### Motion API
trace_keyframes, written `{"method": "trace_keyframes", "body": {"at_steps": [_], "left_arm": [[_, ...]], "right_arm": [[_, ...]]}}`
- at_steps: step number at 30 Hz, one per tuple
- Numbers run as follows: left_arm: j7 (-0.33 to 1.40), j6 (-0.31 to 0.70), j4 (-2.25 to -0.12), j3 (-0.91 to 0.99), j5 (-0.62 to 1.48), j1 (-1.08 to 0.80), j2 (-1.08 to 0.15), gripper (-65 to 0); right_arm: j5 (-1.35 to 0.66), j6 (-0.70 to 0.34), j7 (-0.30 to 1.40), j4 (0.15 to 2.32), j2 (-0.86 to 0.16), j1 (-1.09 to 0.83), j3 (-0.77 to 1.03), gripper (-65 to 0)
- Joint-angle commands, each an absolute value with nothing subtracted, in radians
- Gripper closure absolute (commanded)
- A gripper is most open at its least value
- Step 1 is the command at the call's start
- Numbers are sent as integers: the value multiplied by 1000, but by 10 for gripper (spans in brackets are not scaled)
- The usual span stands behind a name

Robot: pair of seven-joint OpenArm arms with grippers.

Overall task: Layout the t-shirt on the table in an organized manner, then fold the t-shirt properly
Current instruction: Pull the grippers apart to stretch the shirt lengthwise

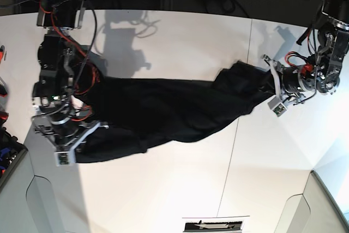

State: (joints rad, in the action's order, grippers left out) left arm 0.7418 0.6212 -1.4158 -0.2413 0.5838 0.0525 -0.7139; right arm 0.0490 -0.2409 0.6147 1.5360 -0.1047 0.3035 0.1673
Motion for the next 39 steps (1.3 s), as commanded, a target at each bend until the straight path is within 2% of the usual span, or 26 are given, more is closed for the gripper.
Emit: {"method": "trace_keyframes", "body": {"at_steps": [1,3,4,6,7,8,12,17,20,23,25,31,35,39], "left_arm": [[764,610,-1418,-226,556,59,-744,-90],[754,610,-1418,-204,556,59,-759,-90],[748,610,-1418,-189,555,59,-764,-90],[725,610,-1418,-148,537,59,-765,-90],[709,609,-1418,-129,525,59,-765,-90],[691,610,-1418,-113,515,62,-765,-90],[641,608,-1417,-67,461,82,-765,-90],[616,509,-1382,-63,419,132,-765,-90],[635,491,-1374,-63,465,144,-765,-90],[679,599,-1375,-63,597,139,-756,-90],[711,634,-1375,-63,664,126,-740,-90],[777,641,-1376,-63,735,73,-709,-90],[786,667,-1396,-63,755,29,-699,-90],[786,671,-1402,-63,762,-1,-677,-90]], "right_arm": [[30,-228,588,1554,-132,338,196,0],[-24,-212,596,1554,-160,337,242,0],[-52,-212,606,1554,-171,337,264,-58],[-122,-212,641,1554,-183,337,309,-325],[-156,-212,661,1554,-184,337,329,-429],[-186,-214,683,1554,-186,337,347,-459],[-272,-269,753,1557,-185,335,399,-453],[-450,-359,850,1615,-184,278,415,-453],[-495,-393,872,1654,-175,211,411,-453],[-499,-409,872,1684,-163,129,410,-453],[-497,-409,872,1706,-164,64,411,-453],[-496,-410,863,1781,-164,-101,411,-453],[-495,-451,848,1776,-163,-173,410,-453],[-418,-449,803,1766,-164,-218,402,-453]]}}
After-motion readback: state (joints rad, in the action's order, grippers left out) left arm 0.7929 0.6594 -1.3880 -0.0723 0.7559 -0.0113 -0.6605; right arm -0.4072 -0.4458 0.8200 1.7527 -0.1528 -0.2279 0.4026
